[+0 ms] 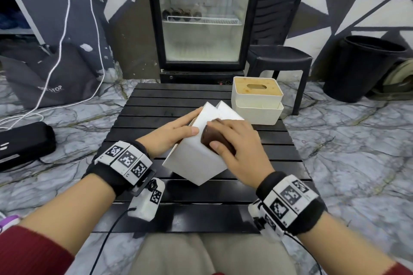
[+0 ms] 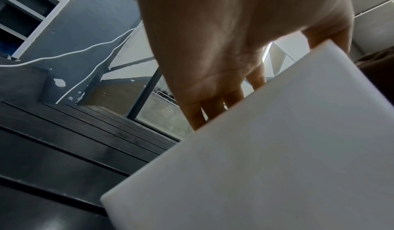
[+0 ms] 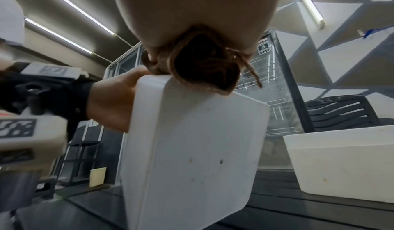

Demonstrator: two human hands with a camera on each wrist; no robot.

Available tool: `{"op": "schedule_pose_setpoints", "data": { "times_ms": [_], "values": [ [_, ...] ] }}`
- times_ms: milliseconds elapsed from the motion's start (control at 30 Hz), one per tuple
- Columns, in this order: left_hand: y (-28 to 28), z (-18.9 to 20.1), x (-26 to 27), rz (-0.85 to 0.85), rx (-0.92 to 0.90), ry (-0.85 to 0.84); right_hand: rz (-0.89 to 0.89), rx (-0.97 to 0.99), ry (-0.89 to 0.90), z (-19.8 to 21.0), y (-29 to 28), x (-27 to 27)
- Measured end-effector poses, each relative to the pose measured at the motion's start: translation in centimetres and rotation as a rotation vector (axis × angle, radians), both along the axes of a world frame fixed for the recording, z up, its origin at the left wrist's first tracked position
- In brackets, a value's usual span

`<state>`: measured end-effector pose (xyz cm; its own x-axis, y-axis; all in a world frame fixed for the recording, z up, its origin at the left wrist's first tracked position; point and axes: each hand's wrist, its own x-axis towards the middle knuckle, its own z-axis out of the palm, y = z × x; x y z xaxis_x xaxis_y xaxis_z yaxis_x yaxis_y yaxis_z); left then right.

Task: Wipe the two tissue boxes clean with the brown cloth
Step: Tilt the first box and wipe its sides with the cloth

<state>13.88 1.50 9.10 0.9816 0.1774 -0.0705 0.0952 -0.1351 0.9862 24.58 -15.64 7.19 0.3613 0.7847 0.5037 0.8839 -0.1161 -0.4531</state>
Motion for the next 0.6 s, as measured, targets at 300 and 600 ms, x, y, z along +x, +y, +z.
{"op": "schedule_pose_setpoints", "data": {
  "times_ms": [300, 600],
  "values": [
    [0.1, -0.3, 0.0, 0.012, -0.021, 0.000, -0.023, 0.123, 0.043, -1.1, 0.7, -0.7],
    [0.6, -0.5, 0.1, 0.009, -0.002, -0.001, -0.064, 0.154, 0.157, -1.3, 3.0, 3.2]
  ]
}}
